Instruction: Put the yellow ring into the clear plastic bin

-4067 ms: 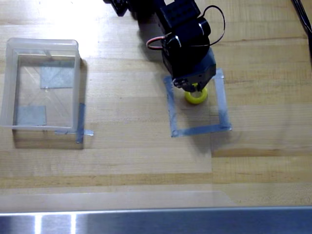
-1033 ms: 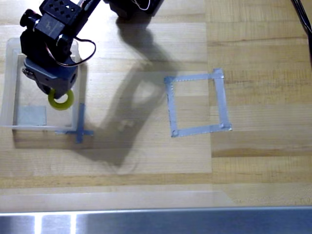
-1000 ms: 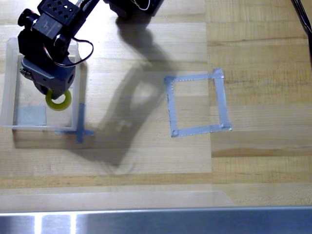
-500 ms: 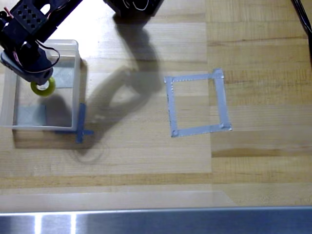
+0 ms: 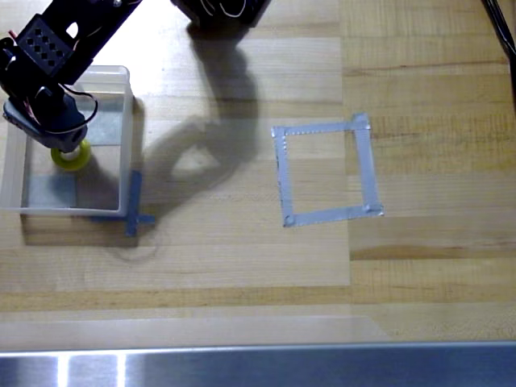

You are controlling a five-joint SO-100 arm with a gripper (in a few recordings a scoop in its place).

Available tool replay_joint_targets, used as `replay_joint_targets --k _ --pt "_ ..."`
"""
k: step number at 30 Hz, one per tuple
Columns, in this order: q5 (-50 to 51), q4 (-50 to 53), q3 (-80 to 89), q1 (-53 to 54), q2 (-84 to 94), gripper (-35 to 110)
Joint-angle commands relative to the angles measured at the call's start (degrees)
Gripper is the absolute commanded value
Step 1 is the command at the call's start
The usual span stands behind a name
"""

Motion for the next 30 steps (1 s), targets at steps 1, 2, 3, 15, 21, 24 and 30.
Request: replay_joint_targets --k 1,2,3,15,21,24,30 --pt "0.09 -0.62 -0.35 0.62 1.58 0" --pt "0.09 -0.53 -0.35 0.62 1.32 0" --pt "0.00 -0.53 -0.35 0.62 1.05 1" --pt "0.09 -1.41 2.64 -0.09 0.97 22" --pt "0.00 -0.44 2.11 -0.18 6.86 21" --pt "-1.41 -0.79 1.49 -0.97 11.43 20" --pt "-2.64 0.62 -0.09 -2.02 18.46 16"
